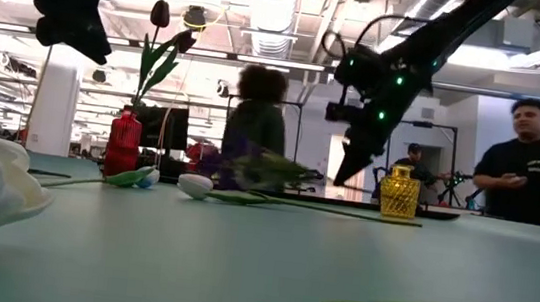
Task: Sort flowers into vase by color
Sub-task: Put the top violet flowers into the red vase
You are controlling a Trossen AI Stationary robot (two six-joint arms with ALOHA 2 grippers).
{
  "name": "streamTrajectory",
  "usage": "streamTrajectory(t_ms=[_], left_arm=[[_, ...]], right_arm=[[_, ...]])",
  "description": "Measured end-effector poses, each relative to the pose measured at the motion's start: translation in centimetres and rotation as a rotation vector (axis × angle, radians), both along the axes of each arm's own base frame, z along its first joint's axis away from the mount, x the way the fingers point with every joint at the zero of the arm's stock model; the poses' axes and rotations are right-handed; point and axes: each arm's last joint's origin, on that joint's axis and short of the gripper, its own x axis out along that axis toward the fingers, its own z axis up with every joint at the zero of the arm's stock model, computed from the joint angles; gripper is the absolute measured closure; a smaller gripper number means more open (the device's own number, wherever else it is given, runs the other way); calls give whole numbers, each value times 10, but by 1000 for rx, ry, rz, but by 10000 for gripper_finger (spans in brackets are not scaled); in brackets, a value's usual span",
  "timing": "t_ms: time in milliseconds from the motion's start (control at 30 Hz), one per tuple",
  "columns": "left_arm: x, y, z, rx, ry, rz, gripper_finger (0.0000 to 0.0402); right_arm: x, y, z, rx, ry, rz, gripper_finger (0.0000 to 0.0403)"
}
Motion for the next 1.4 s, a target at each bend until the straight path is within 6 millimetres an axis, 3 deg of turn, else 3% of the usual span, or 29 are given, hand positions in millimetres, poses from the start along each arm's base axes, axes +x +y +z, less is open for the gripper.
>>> streamTrajectory(t_ms=[533,733,900,1100,1400], left_arm=[[5,-28,-1,-13,3,-229,280],[26,-39,-14,105,-165,-347,280],[51,-44,-38,200,-433,-388,280],[73,-46,-58,370,-742,-360,280],[120,-59,-70,481,-826,-410,260]], right_arm=[[1,44,81,-28,-386,96,384],[2,69,103,-49,-562,187,384],[5,94,118,-44,-822,321,384],[16,114,106,96,-1033,499,384],[41,139,79,196,-1080,609,384]])
